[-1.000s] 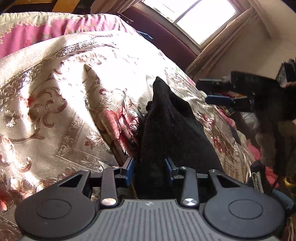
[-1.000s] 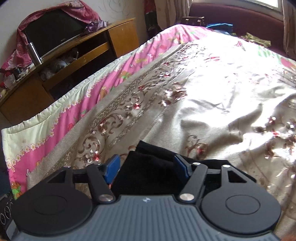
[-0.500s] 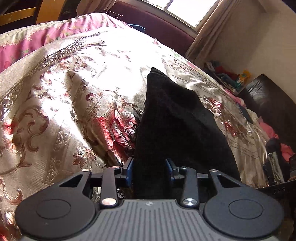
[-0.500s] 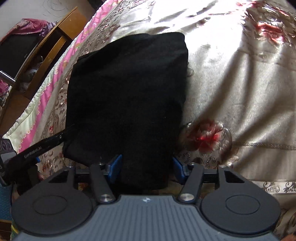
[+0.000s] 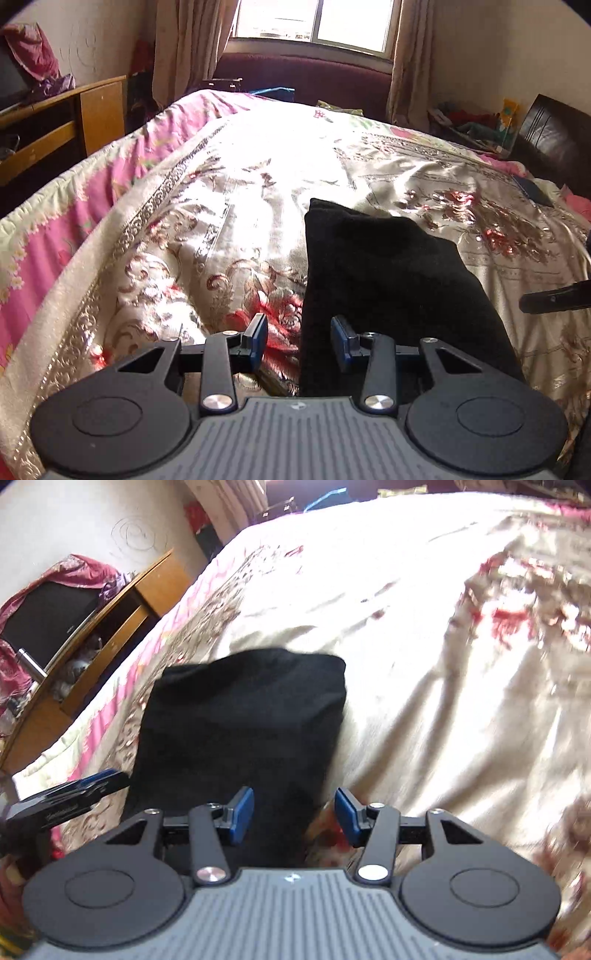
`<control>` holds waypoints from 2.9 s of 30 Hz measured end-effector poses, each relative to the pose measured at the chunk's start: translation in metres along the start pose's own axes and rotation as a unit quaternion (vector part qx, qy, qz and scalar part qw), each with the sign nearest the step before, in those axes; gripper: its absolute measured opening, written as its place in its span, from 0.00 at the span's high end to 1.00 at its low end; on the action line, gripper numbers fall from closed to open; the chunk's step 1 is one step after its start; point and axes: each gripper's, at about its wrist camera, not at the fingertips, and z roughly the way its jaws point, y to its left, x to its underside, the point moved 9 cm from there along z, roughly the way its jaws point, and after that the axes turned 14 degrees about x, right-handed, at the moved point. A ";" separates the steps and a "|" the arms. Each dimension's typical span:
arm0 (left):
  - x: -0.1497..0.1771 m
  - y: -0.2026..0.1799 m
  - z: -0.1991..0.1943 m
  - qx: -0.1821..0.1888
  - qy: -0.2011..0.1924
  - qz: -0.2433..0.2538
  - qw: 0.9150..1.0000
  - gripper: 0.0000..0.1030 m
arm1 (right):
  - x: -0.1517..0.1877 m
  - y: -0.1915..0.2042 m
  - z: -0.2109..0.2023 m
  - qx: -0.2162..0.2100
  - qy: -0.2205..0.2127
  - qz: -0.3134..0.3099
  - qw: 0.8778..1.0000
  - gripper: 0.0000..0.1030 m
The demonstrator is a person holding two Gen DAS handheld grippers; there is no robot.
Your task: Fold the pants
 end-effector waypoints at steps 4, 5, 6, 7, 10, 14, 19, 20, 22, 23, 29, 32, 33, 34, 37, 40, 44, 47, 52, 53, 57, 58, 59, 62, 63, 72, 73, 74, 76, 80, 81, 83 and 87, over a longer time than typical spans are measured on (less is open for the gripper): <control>-0.025 -0.020 0.009 -0.010 -0.030 0.056 0.998 0.50 | -0.035 0.014 0.033 -0.025 -0.033 -0.009 0.999 0.50; -0.031 -0.027 0.017 -0.005 -0.032 0.073 0.997 0.49 | -0.041 0.018 0.042 -0.024 -0.039 -0.012 0.999 0.50; -0.037 -0.033 0.027 0.005 -0.030 0.086 0.996 0.49 | -0.047 0.025 0.052 -0.031 -0.044 -0.018 0.998 0.49; -0.041 -0.039 0.041 0.022 -0.027 0.098 0.995 0.49 | -0.051 0.030 0.063 -0.035 -0.043 -0.018 0.998 0.49; -0.041 -0.041 0.082 0.038 0.006 0.120 0.992 0.49 | -0.057 0.038 0.086 -0.006 -0.055 -0.051 0.997 0.50; -0.032 -0.015 0.116 0.041 0.024 0.096 0.994 0.46 | -0.047 0.028 0.119 0.002 -0.020 -0.042 0.999 0.52; -0.047 0.007 0.105 0.036 0.004 0.053 0.998 0.46 | -0.048 0.010 0.087 -0.006 -0.031 -0.007 0.999 0.54; -0.047 0.009 0.099 0.039 0.003 0.048 0.998 0.47 | -0.045 0.004 0.075 -0.008 -0.032 0.009 0.999 0.50; -0.042 0.011 0.086 0.051 -0.001 0.034 0.998 0.46 | -0.030 -0.011 0.052 -0.026 -0.018 0.043 0.999 0.47; -0.036 0.012 0.079 0.058 -0.004 0.026 0.998 0.43 | -0.020 -0.016 0.046 -0.039 -0.005 0.058 0.998 0.42; 0.005 0.027 0.070 0.088 0.000 -0.072 0.994 0.36 | 0.018 -0.014 0.065 -0.111 0.062 0.129 0.983 0.33; 0.020 0.023 0.078 0.091 0.012 -0.071 0.993 0.29 | 0.024 0.005 0.077 -0.149 0.075 0.128 0.978 0.30; 0.021 0.021 0.080 0.091 0.015 -0.069 0.993 0.28 | 0.027 0.009 0.078 -0.153 0.077 0.123 0.978 0.30; 0.021 0.020 0.082 0.096 0.018 -0.074 0.992 0.29 | 0.028 0.010 0.077 -0.152 0.078 0.115 0.978 0.35; 0.019 -0.002 0.089 0.119 0.040 -0.070 0.990 0.30 | 0.023 -0.001 0.074 -0.168 0.094 0.127 0.973 0.60; 0.018 -0.034 0.102 0.127 0.055 -0.038 0.990 0.29 | 0.012 -0.022 0.071 -0.160 0.096 0.123 0.975 0.68; 0.004 -0.080 0.135 0.183 0.053 -0.038 0.981 0.30 | -0.005 -0.067 0.058 -0.124 0.084 0.114 0.982 0.68; -0.002 -0.119 0.165 0.205 0.060 -0.011 0.977 0.28 | -0.016 -0.115 0.048 -0.074 0.071 0.105 0.989 0.62; -0.022 -0.139 0.172 0.185 0.063 0.032 0.980 0.27 | -0.034 -0.168 0.004 0.070 -0.028 0.051 0.996 0.57; -0.027 -0.137 0.165 0.170 0.055 0.041 0.983 0.29 | -0.035 -0.167 -0.012 0.076 -0.056 0.040 0.995 0.57; -0.055 -0.138 0.146 0.144 0.020 0.087 0.985 0.29 | -0.021 -0.123 -0.035 -0.002 -0.096 0.009 0.995 0.57; -0.059 -0.141 0.150 0.141 0.021 0.096 0.985 0.29 | -0.017 -0.109 -0.034 -0.017 -0.099 -0.004 0.995 0.57; -0.062 -0.142 0.158 0.133 0.032 0.105 0.985 0.29 | -0.013 -0.090 -0.034 -0.037 -0.106 -0.022 0.993 0.57; -0.062 -0.142 0.192 0.109 0.050 0.140 0.983 0.27 | 0.001 -0.047 -0.021 -0.081 -0.113 -0.068 0.988 0.59; -0.063 -0.139 0.203 0.110 0.053 0.142 0.982 0.26 | 0.005 -0.037 -0.012 -0.098 -0.107 -0.072 0.987 0.58; -0.079 -0.121 0.226 0.075 0.042 0.132 0.987 0.27 | 0.011 -0.023 -0.003 -0.081 -0.096 -0.104 0.987 0.57; -0.081 -0.122 0.217 0.077 0.033 0.129 0.988 0.27 | 0.012 -0.017 -0.012 -0.092 -0.109 -0.107 0.984 0.57; -0.082 -0.122 0.208 0.078 0.026 0.125 0.989 0.27 | 0.011 -0.011 -0.017 -0.099 -0.118 -0.113 0.982 0.57; -0.086 -0.117 0.186 0.077 0.013 0.106 0.991 0.27 | 0.012 0.006 -0.016 -0.114 -0.124 -0.135 0.976 0.57; -0.073 -0.115 0.147 0.098 0.014 0.095 0.991 0.27 | 0.025 0.032 0.011 -0.123 -0.095 -0.158 0.975 0.57; -0.066 -0.117 0.144 0.099 0.022 0.101 0.990 0.27 | 0.029 0.034 0.016 -0.116 -0.090 -0.160 0.976 0.57; -0.046 -0.118 0.152 0.084 0.057 0.122 0.987 0.27 | 0.033 0.039 0.017 -0.108 -0.085 -0.167 0.976 0.57; -0.027 -0.107 0.163 0.082 0.071 0.078 0.991 0.27 | 0.030 0.043 -0.009 -0.122 -0.095 -0.176 0.972 0.57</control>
